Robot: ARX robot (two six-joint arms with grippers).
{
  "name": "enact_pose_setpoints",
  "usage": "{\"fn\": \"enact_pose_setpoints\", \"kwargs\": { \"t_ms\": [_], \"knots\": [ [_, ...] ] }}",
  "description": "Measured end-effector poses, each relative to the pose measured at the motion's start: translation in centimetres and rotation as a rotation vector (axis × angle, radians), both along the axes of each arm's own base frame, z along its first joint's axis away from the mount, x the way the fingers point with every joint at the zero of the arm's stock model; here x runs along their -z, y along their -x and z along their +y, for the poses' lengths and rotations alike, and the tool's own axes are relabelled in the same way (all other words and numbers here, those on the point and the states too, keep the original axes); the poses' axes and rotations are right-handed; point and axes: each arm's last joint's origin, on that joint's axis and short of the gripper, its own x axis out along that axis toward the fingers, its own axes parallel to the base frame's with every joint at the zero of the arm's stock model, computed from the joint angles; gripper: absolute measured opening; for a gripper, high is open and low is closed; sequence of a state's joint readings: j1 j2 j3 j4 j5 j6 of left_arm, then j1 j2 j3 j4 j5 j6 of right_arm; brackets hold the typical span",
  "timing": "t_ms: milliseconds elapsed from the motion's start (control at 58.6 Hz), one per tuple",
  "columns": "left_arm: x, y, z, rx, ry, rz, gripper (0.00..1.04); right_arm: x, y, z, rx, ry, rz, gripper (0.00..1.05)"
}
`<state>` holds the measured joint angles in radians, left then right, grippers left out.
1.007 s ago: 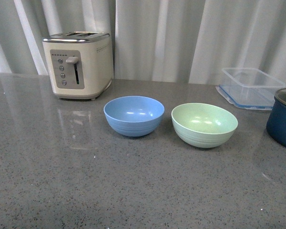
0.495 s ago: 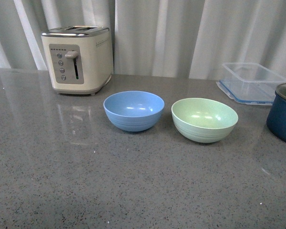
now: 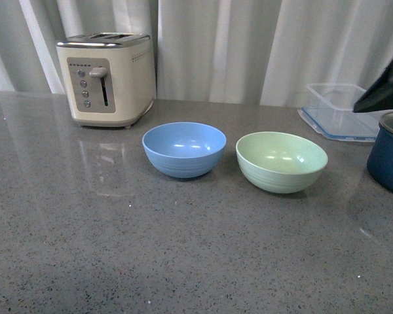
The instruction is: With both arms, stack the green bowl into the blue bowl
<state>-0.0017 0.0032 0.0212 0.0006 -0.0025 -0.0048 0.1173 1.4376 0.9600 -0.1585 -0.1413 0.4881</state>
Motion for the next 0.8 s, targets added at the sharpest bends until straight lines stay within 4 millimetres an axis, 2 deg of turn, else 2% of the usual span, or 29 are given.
{"fn": "enact_pose_setpoints", "kwargs": {
  "t_ms": [102,188,273,444,683,802],
  "knots": [
    [0.0,0.0,0.0,0.0,0.0,0.0,0.98,0.9,-3.0,0.6,0.043,0.021,0.048,0.95],
    [0.0,0.0,0.0,0.0,0.0,0.0,0.98,1.7,-4.7,1.0,0.069,0.037,0.078,0.95],
    [0.0,0.0,0.0,0.0,0.0,0.0,0.98,3.2,-7.1,1.5,0.112,0.079,0.123,0.95],
    [0.0,0.0,0.0,0.0,0.0,0.0,0.98,5.6,-9.0,1.7,0.146,0.117,0.185,0.95],
    [0.0,0.0,0.0,0.0,0.0,0.0,0.98,6.9,-9.7,1.8,0.161,0.135,0.217,0.62],
    [0.0,0.0,0.0,0.0,0.0,0.0,0.98,6.6,-10.0,1.8,0.161,0.123,0.211,0.35]
  ]
}}
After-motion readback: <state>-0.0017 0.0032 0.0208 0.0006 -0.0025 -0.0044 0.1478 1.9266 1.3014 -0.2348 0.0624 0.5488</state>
